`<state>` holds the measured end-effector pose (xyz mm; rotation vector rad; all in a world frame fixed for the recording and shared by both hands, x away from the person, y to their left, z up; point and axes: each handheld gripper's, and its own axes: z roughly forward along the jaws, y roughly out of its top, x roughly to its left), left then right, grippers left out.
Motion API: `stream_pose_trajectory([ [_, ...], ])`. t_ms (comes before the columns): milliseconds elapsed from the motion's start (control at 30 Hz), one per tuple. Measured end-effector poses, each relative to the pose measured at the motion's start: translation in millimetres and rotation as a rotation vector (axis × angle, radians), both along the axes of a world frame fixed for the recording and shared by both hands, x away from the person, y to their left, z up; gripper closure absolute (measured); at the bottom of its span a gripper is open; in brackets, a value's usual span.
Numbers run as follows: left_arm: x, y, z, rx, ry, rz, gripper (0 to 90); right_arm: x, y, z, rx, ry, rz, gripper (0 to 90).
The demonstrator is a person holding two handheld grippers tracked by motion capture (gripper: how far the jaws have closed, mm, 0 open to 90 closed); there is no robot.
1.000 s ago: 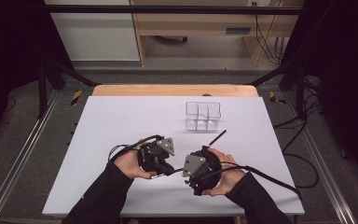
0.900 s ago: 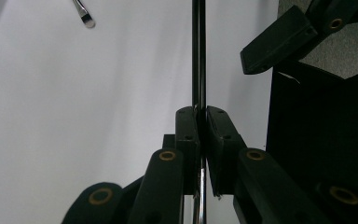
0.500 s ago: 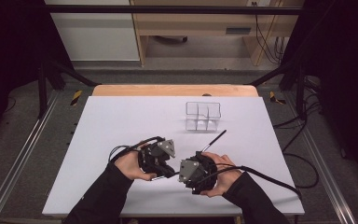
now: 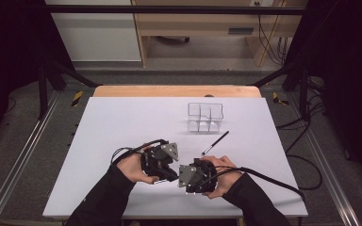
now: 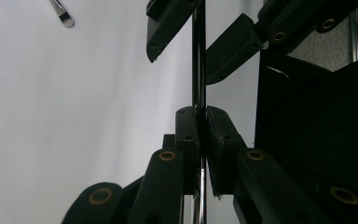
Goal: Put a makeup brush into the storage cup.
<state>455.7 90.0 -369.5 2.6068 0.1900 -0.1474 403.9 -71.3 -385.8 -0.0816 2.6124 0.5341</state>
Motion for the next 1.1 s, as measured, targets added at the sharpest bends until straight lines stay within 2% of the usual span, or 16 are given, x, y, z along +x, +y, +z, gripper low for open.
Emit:
stream_pose_trajectory([
  [367, -1.6, -0.7, -0.6, 0.002, 0.003, -0.011, 83.3, -0.2, 1.6, -2.1, -0.030, -0.018, 0.030, 71.4],
  [533, -1.3, -0.5, -1.3, 0.003, 0.001, -0.007, 83.3, -1.0, 1.5, -2.2, -0.027, -0.020, 0.041, 77.0],
  [767, -1.1, 0.6, -2.0, -0.010, 0.006, -0.004, 83.2, -0.5, 1.3, -3.1, -0.036, -0.018, 0.061, 79.6],
  [900, -0.3, 2.5, -0.5, -0.012, -0.007, -0.012, 82.8, -0.8, 0.8, -3.1, -0.039, -0.008, 0.066, 81.4],
  [933, -0.7, 2.8, -0.6, -0.023, -0.005, -0.001, 82.5, -0.5, 0.8, -3.2, -0.038, -0.004, 0.072, 82.0],
  [1100, -0.3, 3.8, -1.6, -0.025, -0.013, 0.000, 81.2, -0.5, 1.0, -4.4, -0.040, 0.013, 0.073, 83.5],
])
